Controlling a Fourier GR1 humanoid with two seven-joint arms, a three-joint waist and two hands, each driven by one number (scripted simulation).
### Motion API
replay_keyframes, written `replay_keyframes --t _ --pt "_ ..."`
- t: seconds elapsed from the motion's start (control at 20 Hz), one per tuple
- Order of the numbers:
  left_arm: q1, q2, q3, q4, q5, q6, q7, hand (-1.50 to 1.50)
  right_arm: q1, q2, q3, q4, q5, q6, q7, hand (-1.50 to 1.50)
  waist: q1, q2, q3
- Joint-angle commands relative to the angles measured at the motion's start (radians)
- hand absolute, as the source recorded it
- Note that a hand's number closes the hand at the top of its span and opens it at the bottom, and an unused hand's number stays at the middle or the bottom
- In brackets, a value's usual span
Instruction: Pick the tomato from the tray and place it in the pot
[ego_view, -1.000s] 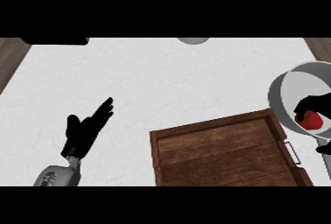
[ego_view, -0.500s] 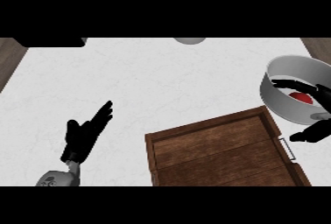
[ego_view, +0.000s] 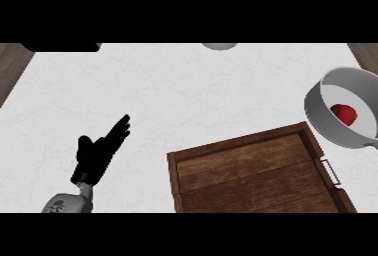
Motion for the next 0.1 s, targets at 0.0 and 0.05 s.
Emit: replay_keyframes --t 0.0,0.05 --pt "0.013 0.001 -0.004 -0.014 -0.010 -0.003 -0.017 0.00 -0.058 -0.085 -0.118 0.191 -0.088 0.133 -0.028 -1.50 0.019 0.006 0.001" --pt "-0.028 -0.027 -0.021 -0.003 -0.023 0.013 0.006 0.00 -0.082 -0.111 -0.125 0.235 -0.084 0.174 -0.040 -1.50 0.017 0.007 0.001"
